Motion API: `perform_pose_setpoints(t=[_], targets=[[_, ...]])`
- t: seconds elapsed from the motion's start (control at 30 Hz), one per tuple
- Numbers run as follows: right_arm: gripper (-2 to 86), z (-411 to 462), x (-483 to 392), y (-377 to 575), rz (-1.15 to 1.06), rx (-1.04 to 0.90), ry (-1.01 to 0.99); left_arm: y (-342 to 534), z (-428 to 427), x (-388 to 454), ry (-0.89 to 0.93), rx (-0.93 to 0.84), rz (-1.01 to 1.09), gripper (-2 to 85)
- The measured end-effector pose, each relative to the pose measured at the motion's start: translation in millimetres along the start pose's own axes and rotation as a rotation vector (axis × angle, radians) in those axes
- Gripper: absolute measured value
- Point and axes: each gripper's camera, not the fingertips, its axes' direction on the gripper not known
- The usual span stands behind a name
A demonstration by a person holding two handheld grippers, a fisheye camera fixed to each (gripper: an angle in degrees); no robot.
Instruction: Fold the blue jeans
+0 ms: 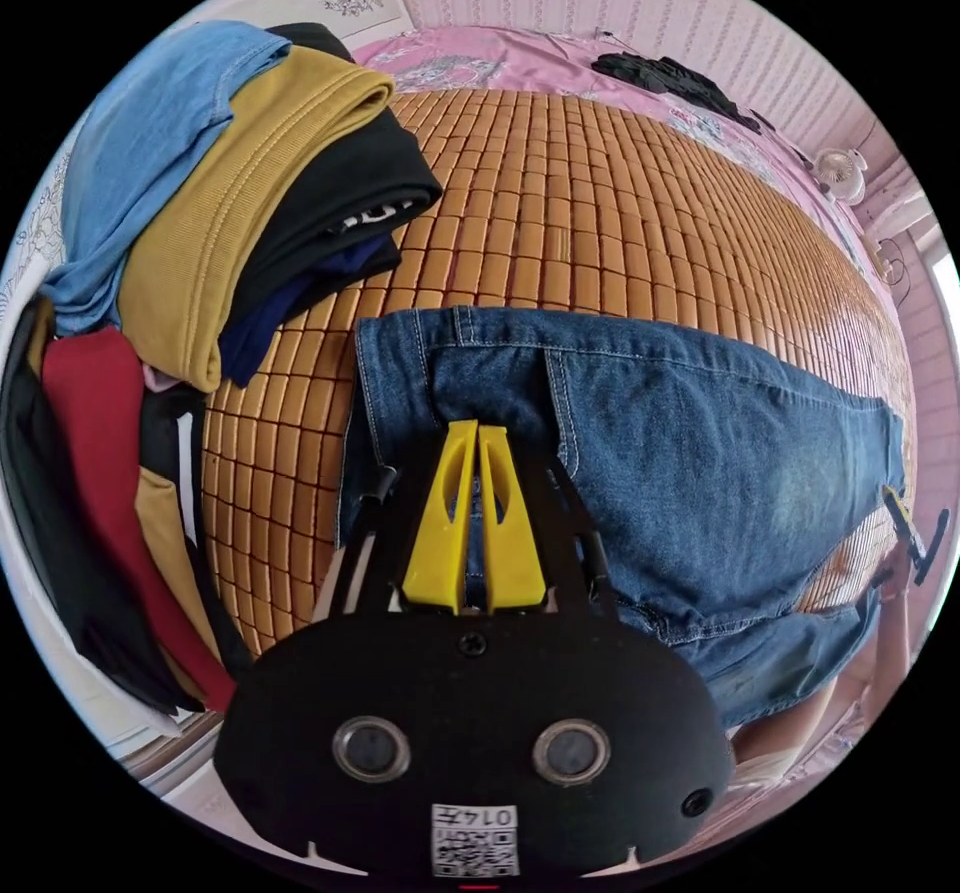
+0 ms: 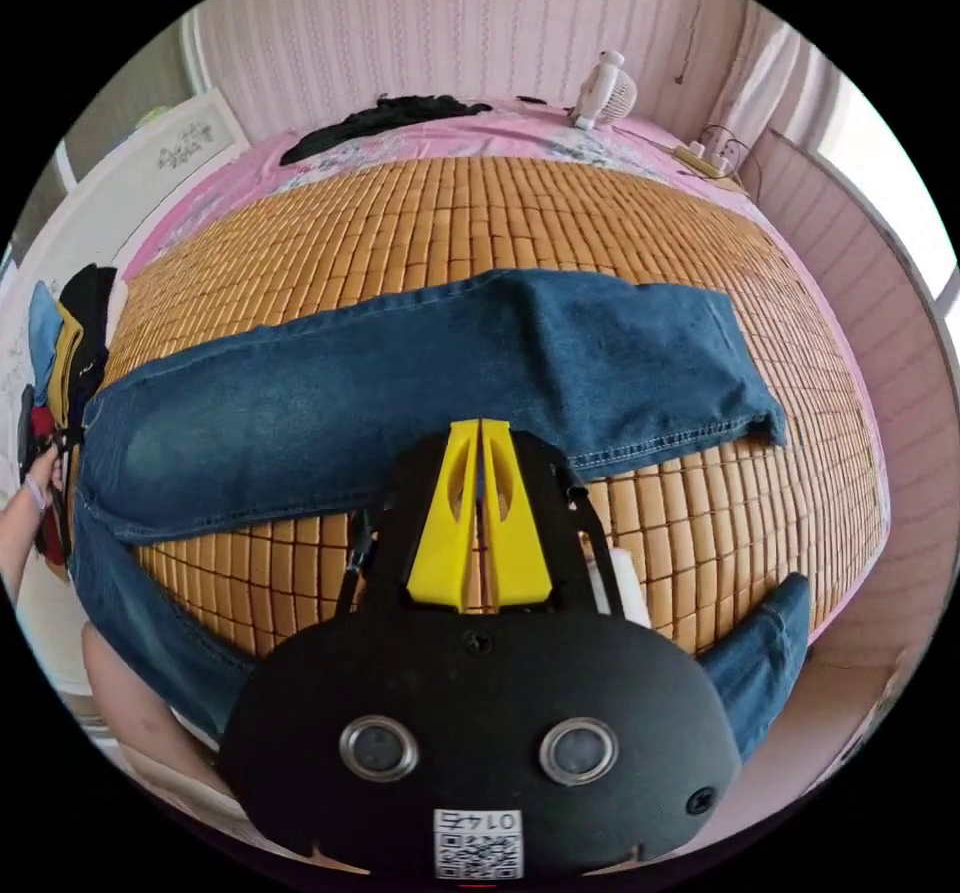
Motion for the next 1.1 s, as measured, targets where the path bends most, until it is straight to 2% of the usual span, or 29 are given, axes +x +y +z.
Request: perform_pose_setpoints(t=[0.07, 0.13, 0.17, 0.33, 0.4, 0.47, 0.57, 0.6, 0.7, 0.77, 0.83, 0.93, 1.1], targets=[[4.9, -19, 73, 6, 0.239, 0.135, 0.063, -6, 5, 3, 0.007, -0.003, 0.014, -1.0], [9.3, -16, 131, 8, 0.422, 0.130, 0.069, -9, 9, 10, -0.011, -0.002, 0.048, -1.0], [11.3, -8, 167, 11, 0.544, 0.102, 0.040, -10, 11, 16, -0.037, 0.005, 0.073, -1.0], [11.6, 18, 254, 0, 0.731, 0.051, -0.239, -5, 20, 43, -0.173, 0.049, 0.113, -1.0], [8.9, 10, 268, -14, 0.709, 0.090, -0.347, -9, 25, 46, -0.180, 0.033, 0.101, -1.0], [3.3, -24, 262, -47, 0.502, 0.192, -0.494, -13, 27, 43, -0.153, 0.018, 0.104, -1.0], [1.7, -92, 240, -58, 0.210, 0.366, -0.472, -16, 31, 32, -0.072, 0.010, 0.098, -1.0], [1.6, -102, 240, -54, 0.180, 0.396, -0.451, -16, 33, 29, -0.049, 0.014, 0.092, -1.0], [1.5, -101, 282, -19, 0.297, 0.351, -0.386, -13, 36, 29, -0.044, 0.030, 0.064, -1.0], [2.3, -64, 327, 24, 0.568, 0.184, -0.417, -7, 34, 33, -0.068, 0.023, 0.044, -1.0], [3.3, -54, 343, 54, 0.659, 0.079, -0.358, 4, 23, 36, -0.049, 0.061, 0.037, -0.9], [5.2, -59, 351, 84, 0.656, 0.027, -0.367, 35, 0, 42, 0.052, 0.115, 0.099, -0.9], [8.3, -87, 340, 99, 0.508, -0.008, -0.359, 107, -24, 58, 0.132, 0.102, 0.222, -0.9]])
